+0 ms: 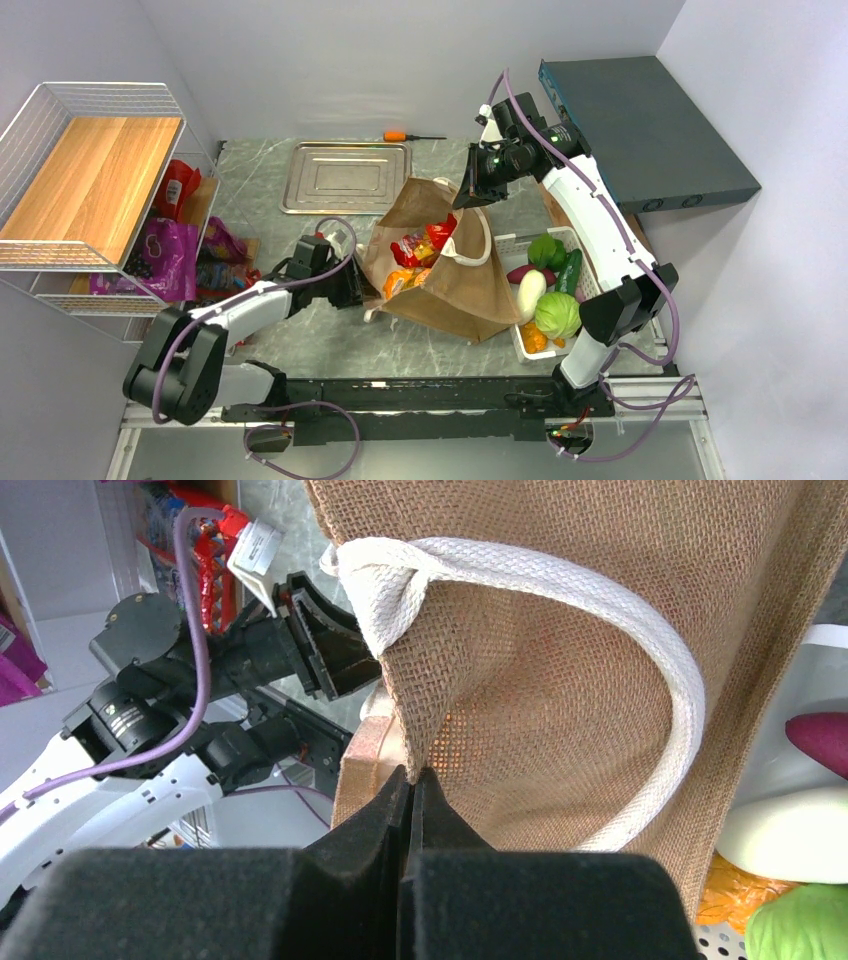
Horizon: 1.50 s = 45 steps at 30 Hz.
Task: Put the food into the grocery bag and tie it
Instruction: Adjust the grocery bag at the center of the board.
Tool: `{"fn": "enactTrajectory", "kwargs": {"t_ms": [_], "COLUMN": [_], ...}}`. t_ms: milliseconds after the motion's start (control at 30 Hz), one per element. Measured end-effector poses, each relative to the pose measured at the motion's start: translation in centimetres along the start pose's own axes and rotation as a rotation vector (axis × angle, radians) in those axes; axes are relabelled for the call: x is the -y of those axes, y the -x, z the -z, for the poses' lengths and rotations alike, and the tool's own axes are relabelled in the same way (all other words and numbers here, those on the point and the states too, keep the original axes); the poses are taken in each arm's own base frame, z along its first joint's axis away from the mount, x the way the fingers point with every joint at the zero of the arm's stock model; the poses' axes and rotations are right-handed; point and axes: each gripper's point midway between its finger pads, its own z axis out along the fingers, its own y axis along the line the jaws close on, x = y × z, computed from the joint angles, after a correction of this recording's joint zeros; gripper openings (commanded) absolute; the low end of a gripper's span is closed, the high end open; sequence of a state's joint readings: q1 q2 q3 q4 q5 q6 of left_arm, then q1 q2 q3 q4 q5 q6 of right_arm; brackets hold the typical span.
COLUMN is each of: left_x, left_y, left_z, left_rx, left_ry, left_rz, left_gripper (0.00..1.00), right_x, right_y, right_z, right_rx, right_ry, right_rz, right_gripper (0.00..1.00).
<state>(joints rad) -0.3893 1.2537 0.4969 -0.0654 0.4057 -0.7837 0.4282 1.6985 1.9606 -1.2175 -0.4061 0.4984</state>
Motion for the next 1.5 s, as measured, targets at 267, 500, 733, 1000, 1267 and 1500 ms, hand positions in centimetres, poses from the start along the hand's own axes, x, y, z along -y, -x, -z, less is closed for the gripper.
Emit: {"fn": "enactTrajectory", "kwargs": {"t_ms": [267,500,733,1000,1267,1500], "left_x": [-0.1,3.5,11.0,13.0,12.2,12.1], "left_y": [-0.1,2.9,8.7,10.1,9.6,9.7], "left_z": [-0.9,1.2,7.8,11.7,12.2,11.9], "left_rx": [-0.035,-0.006,0.138,0.192,0.166,0.149], "left_ry": [-0.007,-0.006,-0.036,0.002,0.048,0.063], "left_rz": [0.037,-0.01,-0.145,-0.191,-0.202,-0.217], "left_gripper": [0.0,0.0,0.0,0.0,0.0,0.0], "right_x": [0.1,-0.1,0.1,1.1,2.2,1.5], "right_y": [0.0,-0.1,0.0,-0.4,-2.1,1.1], "right_z": [-0.2,-0.4,-0.3,-1.4,-1.2,2.8], "right_rx": [-0.002,-0.01,-0.006,-0.024,-0.038,0.067], "right_ry": [0.004,0.021,0.017,0.005,-0.025,-0.092], "right_rz": [-0.003,-0.009,-0.013,-0.031,-0.049,-0.112], "right_gripper": [0.0,0.0,0.0,0.01,1.0,1.0]}}
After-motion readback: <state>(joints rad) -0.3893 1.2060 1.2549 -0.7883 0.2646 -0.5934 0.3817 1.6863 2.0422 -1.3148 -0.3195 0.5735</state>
